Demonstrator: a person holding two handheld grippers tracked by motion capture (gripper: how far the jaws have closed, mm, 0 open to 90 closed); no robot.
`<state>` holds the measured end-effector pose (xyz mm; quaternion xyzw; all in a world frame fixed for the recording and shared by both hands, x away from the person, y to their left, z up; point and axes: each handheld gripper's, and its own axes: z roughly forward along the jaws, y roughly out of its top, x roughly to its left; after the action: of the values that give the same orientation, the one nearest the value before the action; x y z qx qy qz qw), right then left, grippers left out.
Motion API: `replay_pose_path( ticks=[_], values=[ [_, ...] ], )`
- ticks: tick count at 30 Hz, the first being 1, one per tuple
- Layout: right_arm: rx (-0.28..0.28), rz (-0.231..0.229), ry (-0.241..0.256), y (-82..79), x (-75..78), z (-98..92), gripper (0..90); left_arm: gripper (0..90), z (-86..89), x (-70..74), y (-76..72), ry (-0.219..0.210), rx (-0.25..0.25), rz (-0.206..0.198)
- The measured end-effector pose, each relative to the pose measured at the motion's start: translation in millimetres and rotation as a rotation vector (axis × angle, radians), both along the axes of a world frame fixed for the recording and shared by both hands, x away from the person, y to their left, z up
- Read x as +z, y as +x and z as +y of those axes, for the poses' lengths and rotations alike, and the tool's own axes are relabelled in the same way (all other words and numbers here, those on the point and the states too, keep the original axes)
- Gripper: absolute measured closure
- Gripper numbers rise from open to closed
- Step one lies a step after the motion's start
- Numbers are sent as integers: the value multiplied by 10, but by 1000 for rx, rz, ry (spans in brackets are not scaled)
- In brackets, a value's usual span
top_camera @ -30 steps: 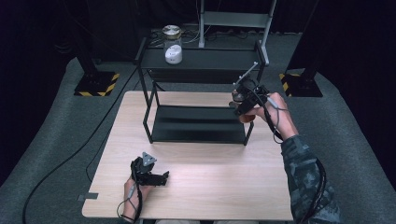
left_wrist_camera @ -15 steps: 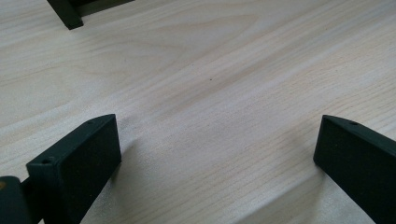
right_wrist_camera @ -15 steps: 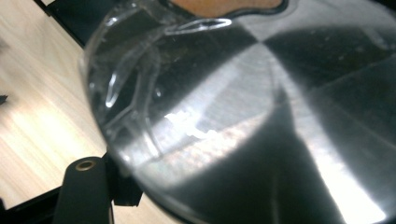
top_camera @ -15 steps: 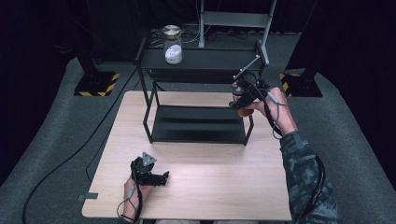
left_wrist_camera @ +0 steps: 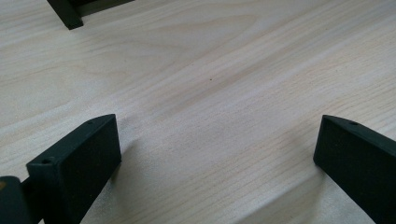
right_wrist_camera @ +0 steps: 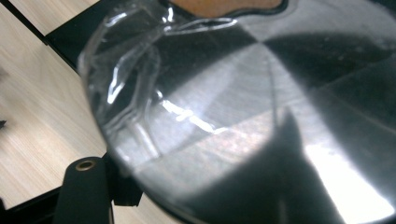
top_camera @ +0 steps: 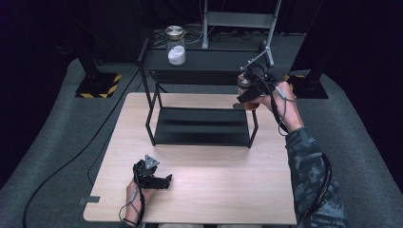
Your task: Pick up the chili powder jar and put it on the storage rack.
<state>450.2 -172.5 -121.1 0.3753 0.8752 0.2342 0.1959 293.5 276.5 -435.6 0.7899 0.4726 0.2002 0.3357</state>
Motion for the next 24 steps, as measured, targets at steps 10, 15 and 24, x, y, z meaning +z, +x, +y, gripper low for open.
replay_pose_path(
  ticks=[10, 15, 24],
  values=[
    [-3, -19, 8, 8, 93, 24, 305, 2, 0, 2, 1, 0, 0, 1],
    [-7, -24, 12, 15, 122, 28, 305, 2, 0, 2, 1, 1, 0, 1],
    [-23, -54, 26, -12, 174, 16, 305, 2, 0, 3, 1, 1, 0, 1]
  ],
)
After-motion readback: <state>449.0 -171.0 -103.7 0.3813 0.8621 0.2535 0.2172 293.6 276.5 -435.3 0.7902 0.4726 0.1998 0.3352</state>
